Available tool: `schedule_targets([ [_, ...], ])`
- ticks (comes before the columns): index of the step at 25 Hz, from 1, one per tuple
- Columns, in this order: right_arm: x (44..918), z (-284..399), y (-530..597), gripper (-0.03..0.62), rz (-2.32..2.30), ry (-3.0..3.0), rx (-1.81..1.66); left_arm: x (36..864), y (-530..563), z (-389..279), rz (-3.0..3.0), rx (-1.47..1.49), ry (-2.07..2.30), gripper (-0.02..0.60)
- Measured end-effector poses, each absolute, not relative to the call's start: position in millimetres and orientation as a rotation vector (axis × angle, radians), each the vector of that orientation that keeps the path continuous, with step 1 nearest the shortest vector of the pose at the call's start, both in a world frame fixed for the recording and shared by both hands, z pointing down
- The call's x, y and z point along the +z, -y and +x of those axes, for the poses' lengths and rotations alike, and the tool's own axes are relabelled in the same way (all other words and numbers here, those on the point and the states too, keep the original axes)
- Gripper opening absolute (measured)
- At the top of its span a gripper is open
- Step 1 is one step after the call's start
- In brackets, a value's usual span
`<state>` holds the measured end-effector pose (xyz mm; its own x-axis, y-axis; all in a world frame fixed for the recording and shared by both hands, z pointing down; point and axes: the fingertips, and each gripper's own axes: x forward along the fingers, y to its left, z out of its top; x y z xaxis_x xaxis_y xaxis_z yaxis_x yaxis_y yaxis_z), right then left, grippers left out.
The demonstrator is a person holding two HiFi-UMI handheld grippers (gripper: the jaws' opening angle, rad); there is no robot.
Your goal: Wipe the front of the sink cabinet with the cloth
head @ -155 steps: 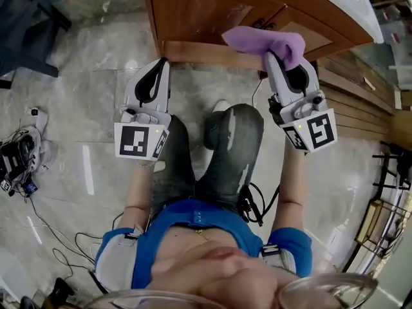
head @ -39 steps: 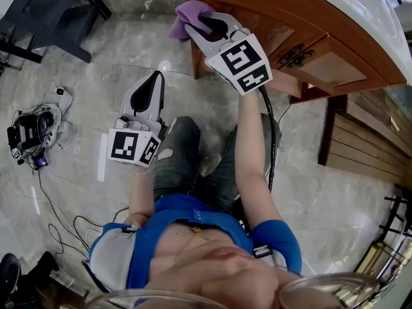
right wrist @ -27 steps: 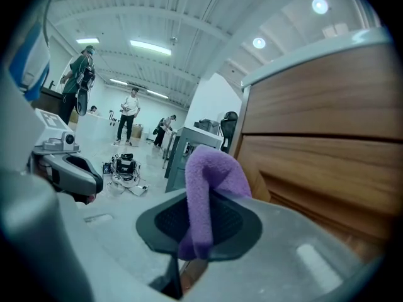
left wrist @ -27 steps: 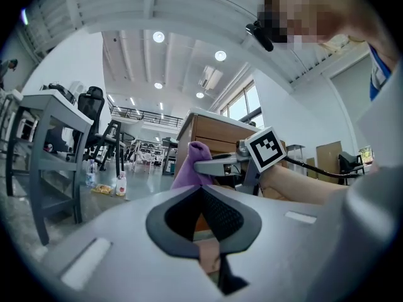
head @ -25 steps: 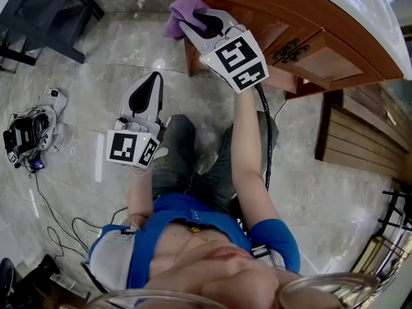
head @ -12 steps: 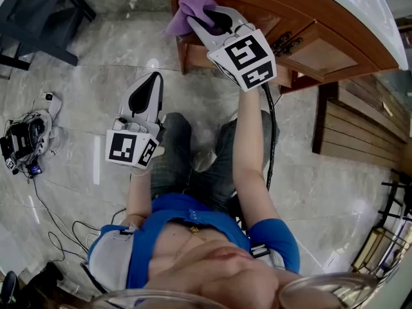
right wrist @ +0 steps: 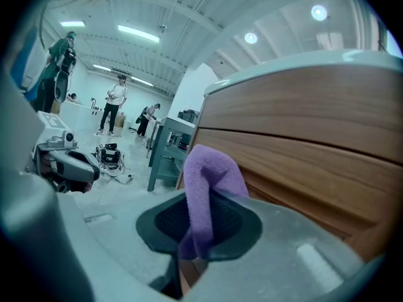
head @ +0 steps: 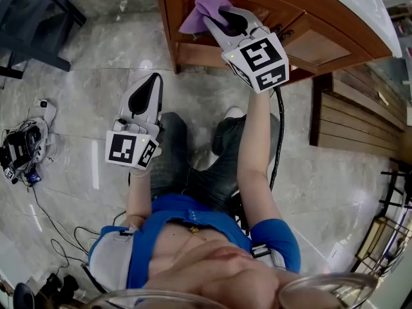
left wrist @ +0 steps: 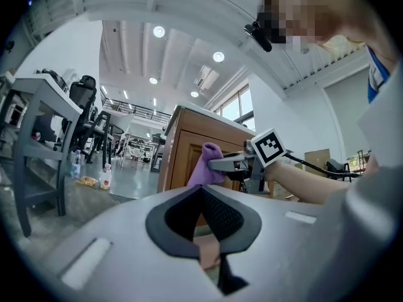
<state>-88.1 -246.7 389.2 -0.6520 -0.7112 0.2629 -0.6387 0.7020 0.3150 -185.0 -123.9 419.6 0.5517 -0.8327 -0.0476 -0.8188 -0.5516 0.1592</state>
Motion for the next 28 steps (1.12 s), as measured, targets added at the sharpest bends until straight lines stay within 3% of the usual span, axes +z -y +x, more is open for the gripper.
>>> schedule_targets([
  [28,388,16,230,0.057,1.285,2.326,-0.264,423,117,-167,2.694,-0.195,1.315,-0.002],
])
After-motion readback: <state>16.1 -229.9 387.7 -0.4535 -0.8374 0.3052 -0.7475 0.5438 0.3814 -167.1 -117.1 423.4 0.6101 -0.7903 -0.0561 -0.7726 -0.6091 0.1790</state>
